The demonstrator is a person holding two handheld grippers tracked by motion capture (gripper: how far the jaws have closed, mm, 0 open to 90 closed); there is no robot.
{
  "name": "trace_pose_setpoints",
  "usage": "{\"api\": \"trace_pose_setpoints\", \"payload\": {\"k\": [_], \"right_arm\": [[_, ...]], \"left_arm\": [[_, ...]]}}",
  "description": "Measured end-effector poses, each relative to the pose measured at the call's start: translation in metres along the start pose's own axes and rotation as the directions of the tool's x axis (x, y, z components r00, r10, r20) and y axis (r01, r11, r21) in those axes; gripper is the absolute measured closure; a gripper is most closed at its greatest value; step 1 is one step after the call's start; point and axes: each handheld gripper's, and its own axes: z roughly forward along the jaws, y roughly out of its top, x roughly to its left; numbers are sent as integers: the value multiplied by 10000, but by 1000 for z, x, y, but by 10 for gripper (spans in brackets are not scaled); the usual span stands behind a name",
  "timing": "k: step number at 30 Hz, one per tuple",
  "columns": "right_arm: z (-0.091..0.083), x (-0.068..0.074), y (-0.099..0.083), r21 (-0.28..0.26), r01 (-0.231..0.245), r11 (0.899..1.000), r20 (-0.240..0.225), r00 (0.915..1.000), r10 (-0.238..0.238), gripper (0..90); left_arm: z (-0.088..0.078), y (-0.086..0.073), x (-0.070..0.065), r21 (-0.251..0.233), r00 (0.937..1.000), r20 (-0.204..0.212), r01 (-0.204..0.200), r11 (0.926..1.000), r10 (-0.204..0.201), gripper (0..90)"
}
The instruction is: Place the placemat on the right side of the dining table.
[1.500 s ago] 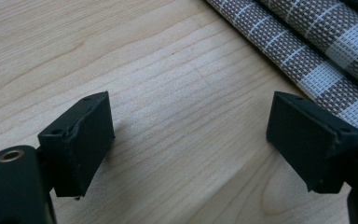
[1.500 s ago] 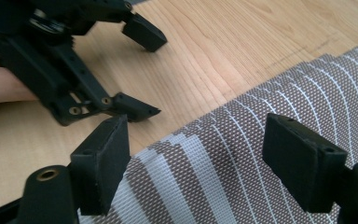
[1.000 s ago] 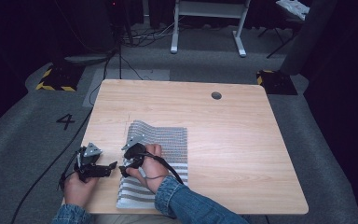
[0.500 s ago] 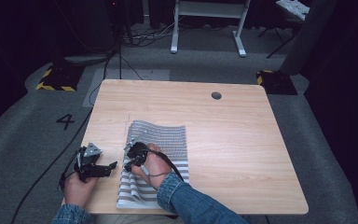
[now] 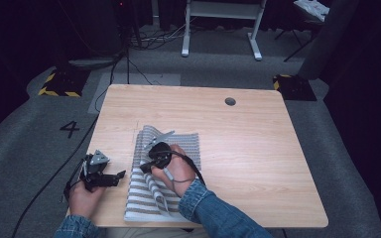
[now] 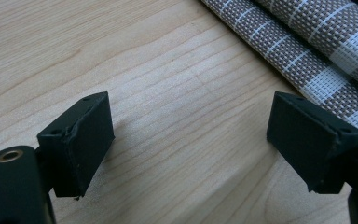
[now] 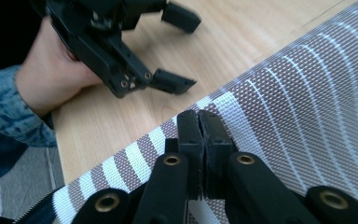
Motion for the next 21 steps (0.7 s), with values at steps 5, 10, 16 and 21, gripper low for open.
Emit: {"api": "trace_pose_setpoints", "payload": {"k": [5, 10, 16, 21], "right_arm": [[-33, -4, 3, -604, -209, 9980, 165, 9996, 219, 888], [-59, -7, 4, -1059, -403, 9936, 285, 9986, 436, 889], [-86, -9, 5, -1388, -187, 9901, 644, 9975, 279, 889], [-132, -22, 2, -2012, -360, 9789, 1110, 9920, 593, 891]], "left_arm": [[-1, -1, -1, -10, 10000, -14, -22, 10000, 22, 149], [-1, -1, -1, -31, 10000, -8, -19, 10000, 19, 149], [0, 0, 0, -3, 10000, 13, -39, 10000, 39, 148], [0, 0, 0, -28, 10000, 9, -26, 10000, 26, 148]]}}
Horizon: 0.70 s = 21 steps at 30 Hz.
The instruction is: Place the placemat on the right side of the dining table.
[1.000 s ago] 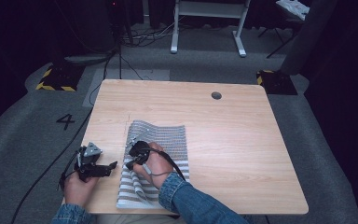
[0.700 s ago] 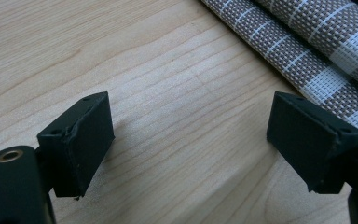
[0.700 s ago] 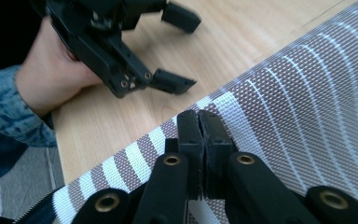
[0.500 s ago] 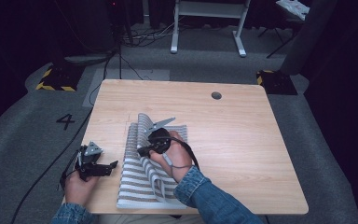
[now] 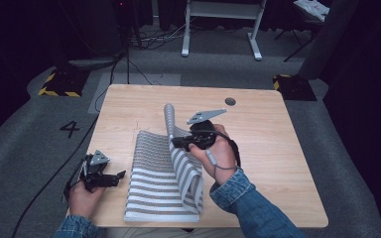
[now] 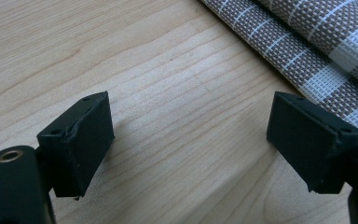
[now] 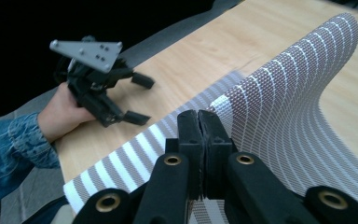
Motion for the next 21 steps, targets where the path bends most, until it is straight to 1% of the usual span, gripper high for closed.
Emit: {"api": "trace_pose_setpoints", "payload": {"k": [4, 5, 6, 7, 10, 11, 12, 13, 14, 15, 16, 17, 18, 19, 20, 21], "right_arm": [[-25, -13, 2, -271, -84, 9996, 339, 9994, 93, 891], [-25, -13, 2, -271, -84, 9996, 339, 9994, 93, 891], [-36, -18, 4, -373, -82, 9993, 546, 9985, 102, 892], [-41, -19, 4, -420, -71, 9991, 654, 9978, 99, 892], [-56, -25, 5, -546, 4, 9985, 969, 9953, 49, 893], [-56, -25, 5, -546, 4, 9985, 969, 9953, 49, 893], [-65, -29, 6, -688, -21, 9976, 1140, 9934, 100, 893], [-65, -29, 6, -688, -21, 9976, 1140, 9934, 100, 893], [-75, -34, 7, -820, -110, 9966, 1334, 9908, 219, 893], [-75, -34, 7, -820, -110, 9966, 1334, 9908, 219, 893], [-83, -39, 7, -935, -155, 9955, 1445, 9891, 289, 893], [-83, -39, 7, -935, -155, 9955, 1445, 9891, 289, 893], [-92, -43, 7, -1056, -253, 9941, 1598, 9863, 421, 893], [-92, -43, 7, -1056, -253, 9941, 1598, 9863, 421, 893], [-96, -46, 7, -1102, -277, 9935, 1670, 9849, 460, 893], [-106, -51, 7, -1186, -239, 9927, 1895, 9808, 463, 893]], "left_arm": [[-1, -1, -1, 30, 10000, -41, -13, 10000, 13, 148], [-1, -1, -1, 30, 10000, -41, -13, 10000, 13, 149], [-1, -1, -1, 27, 10000, -14, -4, 10000, 4, 149], [-1, -1, -1, 28, 10000, -11, -6, 10000, 6, 149], [-1, -1, -1, 15, 10000, -24, -2, 10000, 3, 148], [-1, -1, -1, 15, 10000, -24, -2, 10000, 3, 148], [-1, -1, -1, 20, 10000, -18, -9, 10000, 9, 148], [-1, -1, -1, 29, 10000, -23, -26, 10000, 26, 148], [-1, -1, 0, 31, 10000, -4, -57, 10000, 57, 147], [-1, -1, 0, 31, 10000, -4, -57, 10000, 57, 147], [0, 0, 0, 17, 10000, -15, -26, 10000, 26, 146], [0, 0, 0, 17, 10000, -15, -26, 10000, 26, 147], [0, 0, 0, 32, 10000, 14, -58, 10000, 58, 146], [0, 0, 0, 32, 10000, 14, -58, 10000, 58, 147], [0, 0, 1, 43, 10000, 35, -58, 10000, 58, 147], [0, 1, 1, 58, 10000, 32, -64, 10000, 64, 146]]}}
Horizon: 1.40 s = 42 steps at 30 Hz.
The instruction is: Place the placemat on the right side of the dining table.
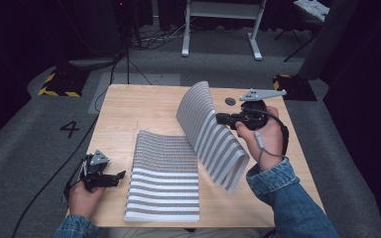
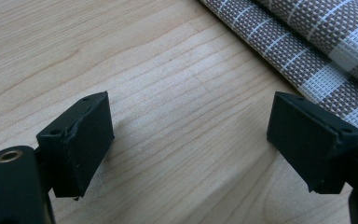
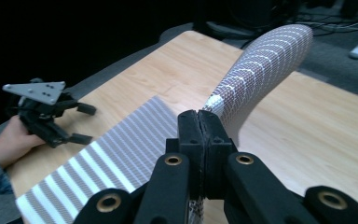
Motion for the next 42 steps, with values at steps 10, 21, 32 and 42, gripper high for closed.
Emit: {"api": "trace_pose_setpoints", "payload": {"k": [10, 21, 32, 42], "right_arm": [[-38, -32, -1, -257, -119, 9996, 1008, 9948, 145, 893], [-76, -70, -13, -246, -481, 9985, 2340, 9708, 525, 893], [-109, -114, -31, -364, -1028, 9940, 3705, 9224, 1089, 893], [-120, -146, -46, 400, -1020, 9940, 5108, 8571, 674, 893]], "left_arm": [[-1, -1, -1, -21, 10000, -19, 41, 10000, -41, 147], [0, -1, -1, -47, 10000, -40, 60, 10000, -60, 145], [0, -1, -1, -46, 10000, -46, 62, 10000, -62, 146], [-3, -3, -3, -57, 10000, -33, 50, 10000, -50, 146]]}}
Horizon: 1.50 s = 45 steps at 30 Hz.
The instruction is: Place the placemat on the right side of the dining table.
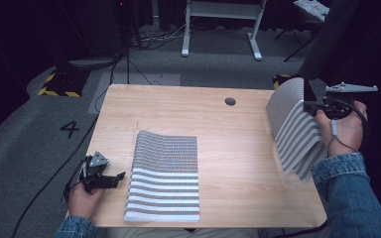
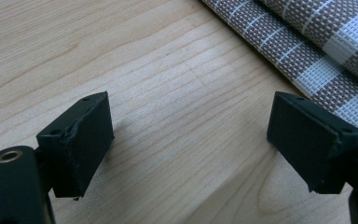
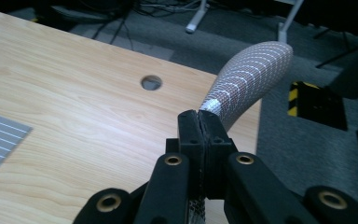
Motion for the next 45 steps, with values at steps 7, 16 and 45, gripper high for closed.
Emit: {"api": "trace_pose_setpoints", "payload": {"k": [7, 16, 45], "right_arm": [[5, -7, -9, 103, -8, 9999, 279, 9996, 5, 892], [28, 16, -23, 143, -344, 9993, -841, 9958, 354, 891], [75, 76, -68, -331, -1536, 9876, -2811, 9497, 1383, 500]], "left_arm": [[0, 0, 0, 1, 10000, 5, 2, 10000, -2, 146], [0, 0, 0, 1, 10000, -4, -3, 10000, 3, 146], [2, 2, 1, 26, 10000, 37, -37, 10000, 37, 143]]}}
